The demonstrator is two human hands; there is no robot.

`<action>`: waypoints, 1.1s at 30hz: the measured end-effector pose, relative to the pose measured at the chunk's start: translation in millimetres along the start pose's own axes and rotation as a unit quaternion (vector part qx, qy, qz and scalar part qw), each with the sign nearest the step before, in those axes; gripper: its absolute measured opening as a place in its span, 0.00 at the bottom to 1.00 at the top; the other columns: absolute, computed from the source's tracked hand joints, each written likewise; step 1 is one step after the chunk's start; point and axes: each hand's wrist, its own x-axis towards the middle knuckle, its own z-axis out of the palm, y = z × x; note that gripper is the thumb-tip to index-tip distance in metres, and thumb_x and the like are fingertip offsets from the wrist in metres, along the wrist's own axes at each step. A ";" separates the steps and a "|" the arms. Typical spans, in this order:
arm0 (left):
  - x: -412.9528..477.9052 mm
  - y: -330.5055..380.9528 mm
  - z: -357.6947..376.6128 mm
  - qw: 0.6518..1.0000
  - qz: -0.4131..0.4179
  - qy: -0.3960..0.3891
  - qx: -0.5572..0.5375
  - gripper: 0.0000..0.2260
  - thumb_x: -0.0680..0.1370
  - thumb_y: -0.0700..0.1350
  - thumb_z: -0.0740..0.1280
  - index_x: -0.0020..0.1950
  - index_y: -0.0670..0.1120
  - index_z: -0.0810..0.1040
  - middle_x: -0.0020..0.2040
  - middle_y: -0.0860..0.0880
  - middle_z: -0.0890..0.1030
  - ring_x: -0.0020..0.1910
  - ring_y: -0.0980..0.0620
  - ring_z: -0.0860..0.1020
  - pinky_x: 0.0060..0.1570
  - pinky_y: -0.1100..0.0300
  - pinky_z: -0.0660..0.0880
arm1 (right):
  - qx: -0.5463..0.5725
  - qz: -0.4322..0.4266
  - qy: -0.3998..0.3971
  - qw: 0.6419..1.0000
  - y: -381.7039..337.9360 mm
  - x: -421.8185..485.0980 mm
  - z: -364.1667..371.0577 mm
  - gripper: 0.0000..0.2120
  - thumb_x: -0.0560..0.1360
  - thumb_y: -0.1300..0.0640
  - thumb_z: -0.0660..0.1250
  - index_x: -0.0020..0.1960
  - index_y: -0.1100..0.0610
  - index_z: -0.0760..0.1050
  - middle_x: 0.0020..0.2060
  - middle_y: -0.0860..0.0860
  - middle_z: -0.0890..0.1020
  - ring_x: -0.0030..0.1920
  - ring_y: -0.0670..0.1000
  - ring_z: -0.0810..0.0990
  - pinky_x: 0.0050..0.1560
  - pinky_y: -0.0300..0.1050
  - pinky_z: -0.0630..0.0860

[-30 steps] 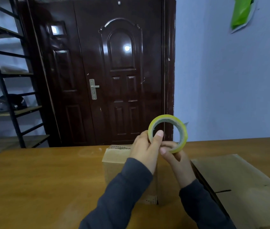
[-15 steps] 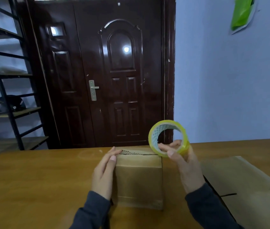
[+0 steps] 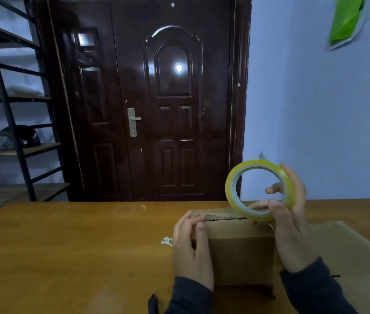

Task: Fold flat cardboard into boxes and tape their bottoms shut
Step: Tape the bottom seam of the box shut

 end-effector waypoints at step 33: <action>8.4 2.8 -4.8 0.973 -0.170 -0.119 -0.096 0.32 0.69 0.71 0.53 0.39 0.48 0.85 0.56 0.49 0.79 0.55 0.54 0.75 0.49 0.61 0.67 | -0.369 -0.086 -0.028 0.925 41.2 -3.1 4.2 0.31 0.77 0.64 0.61 0.74 0.41 0.58 0.53 0.46 0.71 0.47 0.43 0.74 0.37 0.34 0.77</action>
